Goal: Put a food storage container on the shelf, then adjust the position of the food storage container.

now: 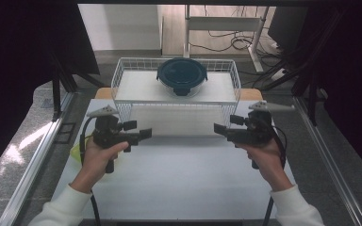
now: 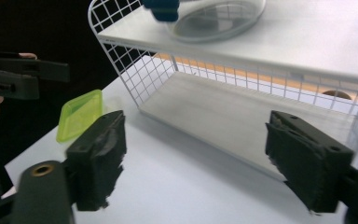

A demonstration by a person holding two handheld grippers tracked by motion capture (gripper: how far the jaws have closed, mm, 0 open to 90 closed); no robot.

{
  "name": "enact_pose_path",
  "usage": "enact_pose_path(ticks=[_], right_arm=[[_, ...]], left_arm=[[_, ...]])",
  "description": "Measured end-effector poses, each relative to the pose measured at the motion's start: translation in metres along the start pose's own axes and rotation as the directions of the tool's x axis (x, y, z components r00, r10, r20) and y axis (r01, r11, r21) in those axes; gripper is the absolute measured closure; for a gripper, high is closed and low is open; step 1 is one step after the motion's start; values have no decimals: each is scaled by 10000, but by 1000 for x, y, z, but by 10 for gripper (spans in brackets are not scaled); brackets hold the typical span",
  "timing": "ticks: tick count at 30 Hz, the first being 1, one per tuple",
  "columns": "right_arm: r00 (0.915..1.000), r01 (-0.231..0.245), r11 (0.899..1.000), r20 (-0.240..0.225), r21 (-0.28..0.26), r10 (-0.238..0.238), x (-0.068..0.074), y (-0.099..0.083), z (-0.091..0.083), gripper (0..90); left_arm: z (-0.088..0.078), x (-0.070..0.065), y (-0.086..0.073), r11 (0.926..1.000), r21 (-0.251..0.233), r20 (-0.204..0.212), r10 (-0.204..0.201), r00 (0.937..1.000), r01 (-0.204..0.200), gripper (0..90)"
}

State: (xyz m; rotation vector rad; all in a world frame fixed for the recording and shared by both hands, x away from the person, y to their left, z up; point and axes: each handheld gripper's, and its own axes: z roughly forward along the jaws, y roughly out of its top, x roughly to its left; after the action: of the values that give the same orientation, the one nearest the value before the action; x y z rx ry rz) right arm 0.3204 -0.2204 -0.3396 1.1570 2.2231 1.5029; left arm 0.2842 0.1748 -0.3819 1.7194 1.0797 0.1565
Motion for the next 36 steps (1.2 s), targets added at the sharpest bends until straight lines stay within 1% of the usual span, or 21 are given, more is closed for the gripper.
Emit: enact_pose_path(ticks=[1, 2, 3, 4, 5, 6, 8, 10, 11, 12, 13, 14, 15, 16, 18, 19, 20, 23, 29, 33, 36], right_arm=[[10000, 0, 10000, 0, 0, 0, 0, 0, 0, 216], [9998, 35, 10000, -183, 40, -34, 4, -12, -5, 216], [9996, 7, 10000, -277, 53, -6, 7, -18, -7, 216], [9995, 37, 10000, -317, 90, -34, 9, -23, -9, 219], [9995, 37, 10000, -317, 90, -34, 9, -23, -9, 219], [9993, 65, 9996, -367, 277, -55, 14, -35, -11, 220], [9994, 87, 9993, -352, 366, -74, 16, -39, -12, 220], [9992, 346, 9974, -209, 640, -333, 20, -50, -11, 220], [9984, 563, 9938, -46, 958, -562, 23, -61, -9, 220], [9984, 563, 9938, -46, 958, -562, 23, -61, -9, 220], [9983, 578, 9920, -74, 1123, -573, 24, -67, -8, 220], [9987, 506, 9887, -103, 1408, -497, 25, -79, -4, 220], [9987, 506, 9887, -103, 1408, -497, 25, -79, -4, 220], [9989, 477, 9843, -105, 1700, -465, 25, -91, 0, 220], [9988, 487, 9802, -97, 1918, -477, 26, -99, 3, 221], [9988, 487, 9802, -97, 1918, -477, 26, -99, 3, 221], [9988, 492, 9767, -123, 2087, -477, 26, -104, 6, 221], [9989, 473, 9756, -137, 2142, -454, 26, -106, 7, 221], [9995, 301, 9797, -111, 1981, -284, 23, -104, 4, 221], [9995, 304, 9792, -76, 2008, -294, 22, -105, 4, 220], [9998, 201, 9780, -61, 2074, -193, 19, -106, 4, 220]], left_arm=[[0, 0, 0, 10000, 0, 0, 0, 10000, 0, 209], [1, -3, -14, 9996, 271, 61, 63, 10000, -65, 208], [2, -5, -21, 9989, 444, -7, 139, 9999, -138, 208], [2, -5, -21, 9989, 444, -7, 139, 9999, -138, 208], [4, -7, -28, 9976, 633, -123, 282, 9995, -274, 208], [5, -9, -36, 9957, 843, -261, 409, 9988, -385, 208], [7, -11, -46, 9936, 1037, -252, 479, 9985, -451, 208], [8, -14, -57, 9915, 1182, -432, 603, 9972, -548, 208], [10, -16, -61, 9894, 1312, -503, 700, 9963, -629, 209], [11, -17, -64, 9874, 1431, -493, 757, 9959, -679, 209], [12, -19, -67, 9871, 1452, -511, 752, 9959, -671, 209], [15, -22, -71, 9826, 1653, -515, 944, 9942, -848, 210], [15, -22, -71, 9826, 1653, -515, 944, 9942, -848, 209], [16, -25, -74, 9803, 1729, -602, 1069, 9924, -951, 210], [18, -26, -76, 9786, 1818, -528, 1078, 9928, -966, 211], [18, -26, -76, 9786, 1818, -528, 1078, 9928, -966, 211], [19, -26, -78, 9777, 1865, -533, 1085, 9927, -968, 213], [22, -25, -81, 9747, 2030, -564, 1071, 9926, -936, 212], [19, -23, -80, 9776, 1924, -727, 1004, 9923, -849, 209], [16, -23, -79, 9770, 1902, -858, 1143, 9897, -964, 209], [12, -21, -76, 9787, 1835, -887, 1100, 9900, -923, 210]])
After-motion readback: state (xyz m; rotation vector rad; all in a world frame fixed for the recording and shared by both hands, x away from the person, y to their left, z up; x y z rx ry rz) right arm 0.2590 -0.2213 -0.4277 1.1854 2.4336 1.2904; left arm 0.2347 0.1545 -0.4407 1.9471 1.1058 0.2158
